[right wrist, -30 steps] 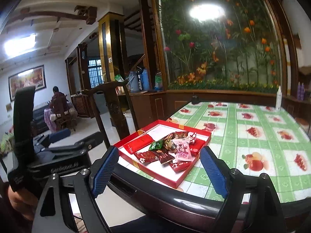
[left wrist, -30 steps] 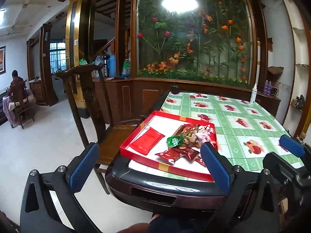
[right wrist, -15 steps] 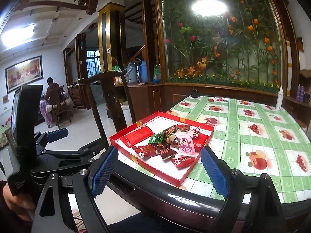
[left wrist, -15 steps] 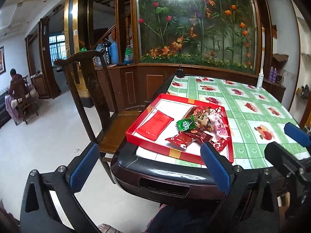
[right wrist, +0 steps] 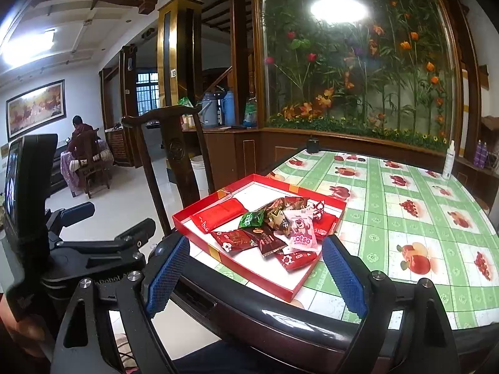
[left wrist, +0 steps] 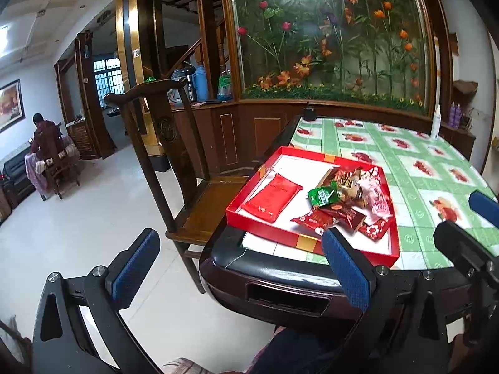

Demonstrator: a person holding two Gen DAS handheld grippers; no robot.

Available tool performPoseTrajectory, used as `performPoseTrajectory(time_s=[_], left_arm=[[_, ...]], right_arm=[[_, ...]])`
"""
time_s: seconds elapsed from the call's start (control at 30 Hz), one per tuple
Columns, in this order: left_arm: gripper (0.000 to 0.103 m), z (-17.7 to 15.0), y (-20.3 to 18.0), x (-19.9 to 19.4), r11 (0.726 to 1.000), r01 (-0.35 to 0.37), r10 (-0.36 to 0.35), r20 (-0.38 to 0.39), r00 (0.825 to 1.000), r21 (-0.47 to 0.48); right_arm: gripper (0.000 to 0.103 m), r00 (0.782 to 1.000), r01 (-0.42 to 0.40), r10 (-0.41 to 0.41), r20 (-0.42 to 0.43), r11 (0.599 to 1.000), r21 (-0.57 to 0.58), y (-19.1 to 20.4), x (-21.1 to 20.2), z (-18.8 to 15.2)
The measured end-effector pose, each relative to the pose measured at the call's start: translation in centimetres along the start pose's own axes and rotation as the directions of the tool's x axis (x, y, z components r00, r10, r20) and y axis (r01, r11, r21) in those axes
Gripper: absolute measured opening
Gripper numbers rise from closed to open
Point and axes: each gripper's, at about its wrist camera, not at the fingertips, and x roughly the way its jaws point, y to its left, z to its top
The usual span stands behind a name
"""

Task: Organize snacks

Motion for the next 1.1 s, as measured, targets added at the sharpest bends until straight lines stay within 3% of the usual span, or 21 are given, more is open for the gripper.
performPoseTrajectory(time_s=[0.2,0.4,0.7,1.1], left_arm=[[0.103,0.1,-0.6,-0.1,0.998,-0.065,0.065,-0.003,0.998,0.023],[0.103,0.4,0.1,-0.6,0.999,-0.026,0.025,-0.011,1.000,-0.028],[0.103,0.7,0.2,-1.9,0.999,-0.013,0.015,0.061,0.998,-0.029],[0.103,0.5,-0.3,-2.1,0.999,-0.050,0.049,0.068,0.997,0.009]], right_arm=[[0.088,1.000,0.009,-0.009,0.006,1.000,-0.007,0.0,0.0,0.1],[0.088,1.000,0.025,-0.026,0.014,0.999,0.047,-1.5,-0.1,0.4],[0.088,0.999,0.040,-0.041,0.022,0.998,0.044,-1.4,-0.4,0.2],[0.088,0.999,0.036,-0.038,0.033,0.997,0.068,-1.7,-0.5,-0.2]])
